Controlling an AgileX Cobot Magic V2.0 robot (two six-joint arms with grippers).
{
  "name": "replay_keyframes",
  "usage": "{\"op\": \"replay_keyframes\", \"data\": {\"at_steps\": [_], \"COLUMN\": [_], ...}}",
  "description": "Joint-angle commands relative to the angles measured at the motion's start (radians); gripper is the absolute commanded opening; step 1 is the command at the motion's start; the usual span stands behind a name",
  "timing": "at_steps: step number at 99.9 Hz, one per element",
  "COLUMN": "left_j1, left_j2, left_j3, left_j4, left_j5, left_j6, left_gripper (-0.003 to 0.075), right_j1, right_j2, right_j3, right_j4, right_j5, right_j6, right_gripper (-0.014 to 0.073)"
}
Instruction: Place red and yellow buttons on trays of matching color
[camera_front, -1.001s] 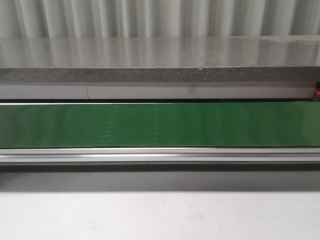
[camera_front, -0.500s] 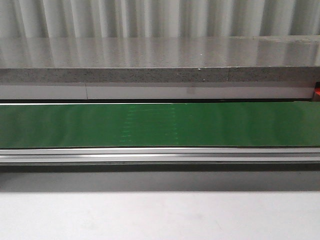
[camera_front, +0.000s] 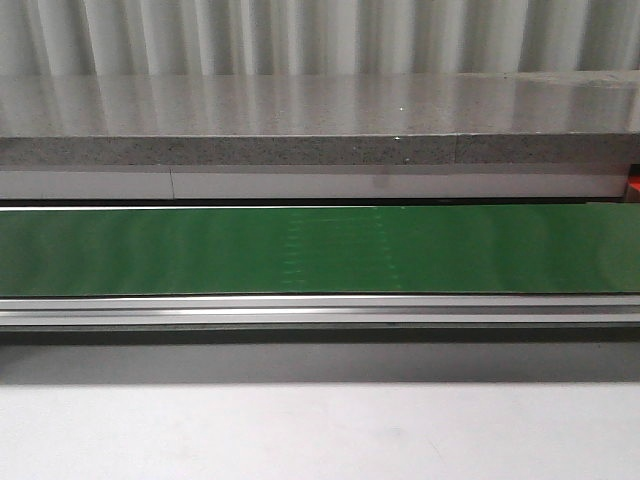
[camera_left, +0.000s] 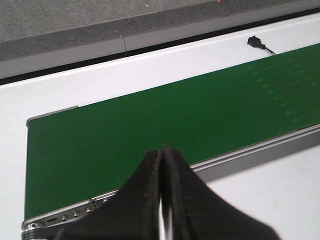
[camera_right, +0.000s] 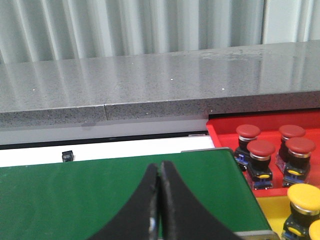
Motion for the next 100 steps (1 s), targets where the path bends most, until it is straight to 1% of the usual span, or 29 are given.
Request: {"op": "replay_keyframes", "data": {"at_steps": [1, 4, 7, 14, 26, 34, 52, 100], "left_j1": [-0.008, -0.008, -0.008, -0.008, -0.008, -0.008, -0.008, -0.008], "left_j2": [0.004, 0.004, 0.004, 0.004, 0.004, 0.004, 0.004, 0.004], "left_j3": [-0.025, -0.025, -0.025, -0.025, -0.025, -0.025, -0.025, -0.025], "left_j4": [-0.022, -0.022, -0.022, -0.022, -0.022, -0.022, -0.022, -0.022], "left_j5": [-0.067, -0.067, -0.067, -0.067, -0.065, -0.065, -0.065, -0.065], "left_j6": [-0.002, -0.002, -0.002, -0.002, -0.002, -0.002, -0.002, -0.002], "left_gripper": [-0.002, -0.002, -0.002, -0.002, -0.002, -0.002, -0.002, -0.002], "right_j1": [-0.008, -0.008, -0.008, -0.008, -0.01, -0.009, -0.008, -0.008], "right_j2": [-0.041, -0.061, -0.084, -0.141, -0.152, -0.152, -0.152, -0.152], "right_j3": [0.01, 0.02, 0.017, 0.017, 0.018, 0.018, 0.017, 0.017], "right_j4": [-0.034, -0.032, -0.032, -0.032, -0.032, -0.032, -0.028, -0.028], "right_j5": [-0.059, -0.045, 0.023, 0.115, 0.184, 0.182, 0.126, 0.131], "right_j6": [0.021, 0.021, 0.021, 0.02, 0.02, 0.02, 0.02, 0.02], "right_gripper": [-0.0068, -0.0068, -0.0068, -0.0068, -0.0068, -0.0068, -0.0068, -0.0068]}}
